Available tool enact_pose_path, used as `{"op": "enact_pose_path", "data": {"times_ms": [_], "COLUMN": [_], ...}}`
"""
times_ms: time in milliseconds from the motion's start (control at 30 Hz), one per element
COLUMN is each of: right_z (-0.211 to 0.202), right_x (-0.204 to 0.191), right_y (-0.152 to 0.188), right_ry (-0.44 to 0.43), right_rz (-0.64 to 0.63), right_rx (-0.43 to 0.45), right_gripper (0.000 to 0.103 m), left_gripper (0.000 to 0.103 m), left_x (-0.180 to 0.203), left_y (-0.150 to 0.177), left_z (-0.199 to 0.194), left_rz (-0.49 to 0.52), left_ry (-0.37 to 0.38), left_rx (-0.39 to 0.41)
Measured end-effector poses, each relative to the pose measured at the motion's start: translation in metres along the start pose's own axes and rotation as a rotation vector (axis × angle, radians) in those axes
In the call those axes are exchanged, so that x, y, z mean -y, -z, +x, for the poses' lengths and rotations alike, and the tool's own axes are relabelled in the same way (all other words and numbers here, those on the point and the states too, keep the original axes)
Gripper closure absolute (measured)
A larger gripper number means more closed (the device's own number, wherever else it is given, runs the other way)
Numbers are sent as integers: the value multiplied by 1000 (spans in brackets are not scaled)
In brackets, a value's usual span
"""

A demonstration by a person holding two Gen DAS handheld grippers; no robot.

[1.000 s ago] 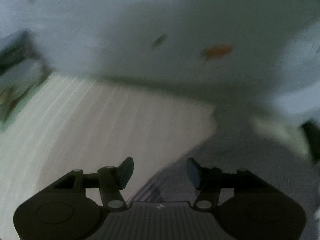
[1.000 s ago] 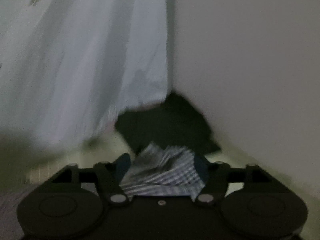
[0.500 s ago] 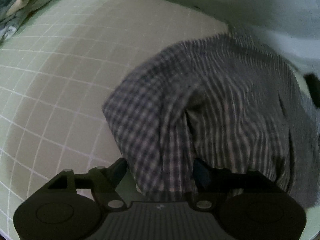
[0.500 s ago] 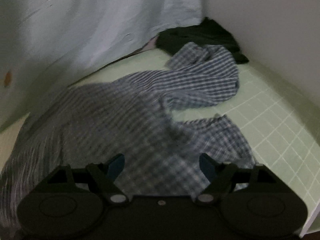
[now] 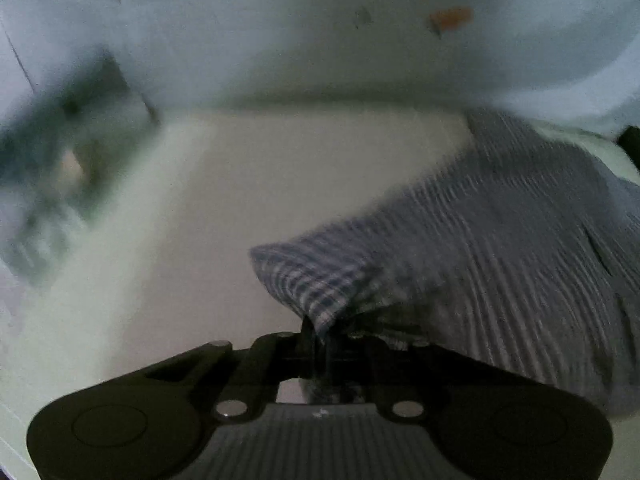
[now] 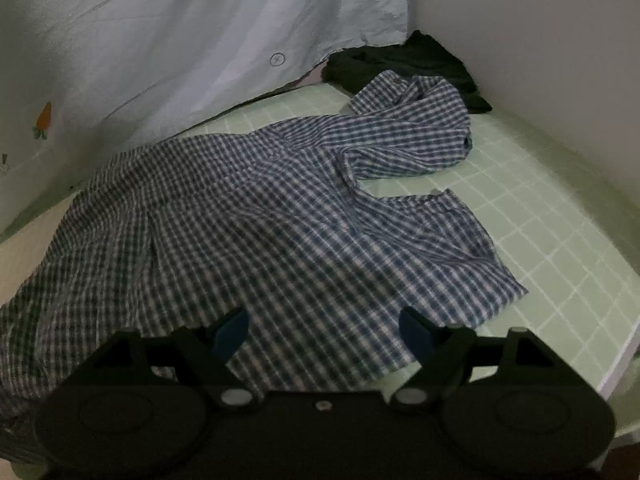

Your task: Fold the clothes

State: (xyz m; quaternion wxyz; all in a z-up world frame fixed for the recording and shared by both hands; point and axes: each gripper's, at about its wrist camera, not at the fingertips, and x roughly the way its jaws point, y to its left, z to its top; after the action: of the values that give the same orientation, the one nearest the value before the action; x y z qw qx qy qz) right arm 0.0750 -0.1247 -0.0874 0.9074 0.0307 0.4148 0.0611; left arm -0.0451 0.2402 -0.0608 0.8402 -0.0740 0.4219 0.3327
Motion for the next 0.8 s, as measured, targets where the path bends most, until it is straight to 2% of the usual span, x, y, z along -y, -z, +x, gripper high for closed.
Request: {"op": "enact_pose_path", "data": {"times_ms": [67, 133, 167, 200, 233, 300, 400, 533, 600, 700, 733, 800], "right_z": [-4, -7, -8, -9, -9, -10, -11, -14, -11, -1, 2, 10], "right_x": [-3, -7, -10, -11, -12, -14, -16, -20, -26, -35, -39, -48], "right_y": [2, 6, 9, 13, 17, 24, 31, 36, 39, 40, 40, 38], "right_ry": [4, 12, 15, 15, 16, 21, 24, -2, -13, -24, -29, -31], "right_rz": [2, -10, -14, -13, -8, 2, 9, 23, 8, -45, -68, -116], "right_rx": [8, 13, 12, 8, 2, -10, -17, -4, -9, -17, -12, -3], "right_gripper": [20, 20, 20, 20, 20, 20, 20, 20, 20, 20, 18, 3], "left_gripper": [97, 93, 92, 88, 80, 74, 69, 53, 49, 36, 33, 30], "left_x": [-15, -22, -24, -29, -36, -50, -70, -69, -67, -63, -62, -59], "left_y": [-20, -33, -37, -38, -37, -33, -7, 29, 39, 50, 54, 54], "left_z": [-13, -21, -21, -19, -14, -4, 11, 22, 27, 36, 38, 42], "left_rz": [57, 92, 92, 71, 26, -74, -247, -275, -285, -304, -311, -311], "left_ry": [-84, -213, -266, -290, -279, -230, -44, 48, 84, 136, 153, 163], "left_rx": [111, 228, 270, 278, 246, 175, 53, -29, -59, -101, -115, -119]}}
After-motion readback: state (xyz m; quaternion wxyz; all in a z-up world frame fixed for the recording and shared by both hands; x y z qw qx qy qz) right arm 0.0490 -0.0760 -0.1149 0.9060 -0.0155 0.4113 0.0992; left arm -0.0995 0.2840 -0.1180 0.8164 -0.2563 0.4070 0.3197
